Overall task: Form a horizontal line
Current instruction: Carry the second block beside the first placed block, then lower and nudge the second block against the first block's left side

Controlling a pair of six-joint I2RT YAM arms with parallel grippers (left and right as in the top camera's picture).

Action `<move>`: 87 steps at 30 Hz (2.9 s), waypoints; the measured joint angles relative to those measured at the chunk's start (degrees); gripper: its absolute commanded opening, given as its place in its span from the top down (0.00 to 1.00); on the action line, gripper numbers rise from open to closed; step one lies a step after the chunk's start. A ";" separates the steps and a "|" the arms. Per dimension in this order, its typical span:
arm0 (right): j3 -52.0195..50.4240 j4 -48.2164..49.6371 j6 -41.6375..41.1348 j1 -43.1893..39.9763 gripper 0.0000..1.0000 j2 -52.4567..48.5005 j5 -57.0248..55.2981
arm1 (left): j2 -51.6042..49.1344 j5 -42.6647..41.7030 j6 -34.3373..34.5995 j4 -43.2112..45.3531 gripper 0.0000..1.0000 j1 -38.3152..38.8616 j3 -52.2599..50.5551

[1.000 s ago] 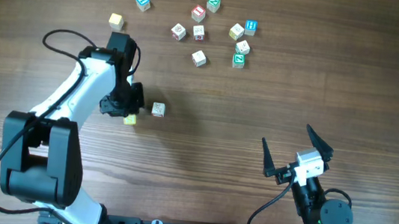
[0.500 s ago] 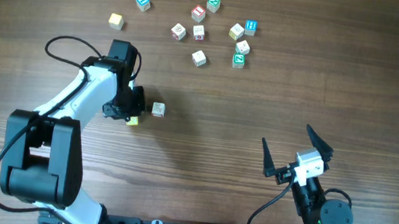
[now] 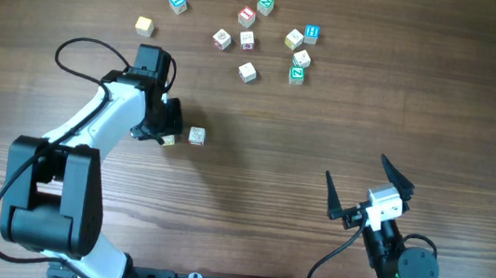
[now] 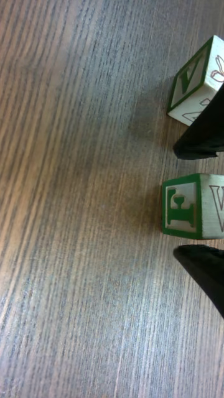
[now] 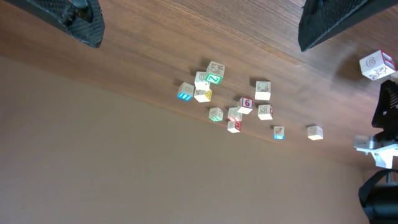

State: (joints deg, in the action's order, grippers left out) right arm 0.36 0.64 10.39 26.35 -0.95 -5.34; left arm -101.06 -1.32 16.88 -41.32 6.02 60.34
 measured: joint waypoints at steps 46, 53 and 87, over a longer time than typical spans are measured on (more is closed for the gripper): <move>0.00 0.00 0.00 0.00 0.00 0.02 0.00 | 0.00 -2.84 1.68 6.60 0.96 0.04 -0.07; 0.00 0.00 0.00 0.00 0.00 0.02 0.00 | 0.00 -4.59 1.70 4.24 0.96 0.04 -0.09; 0.00 0.00 0.00 0.00 0.00 0.02 0.00 | -0.02 -6.01 5.35 -1.09 0.96 -2.58 -0.28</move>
State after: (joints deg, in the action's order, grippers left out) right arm 0.36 0.64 10.39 26.35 -0.93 -5.34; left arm -101.08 -7.33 22.24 -42.41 3.44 60.05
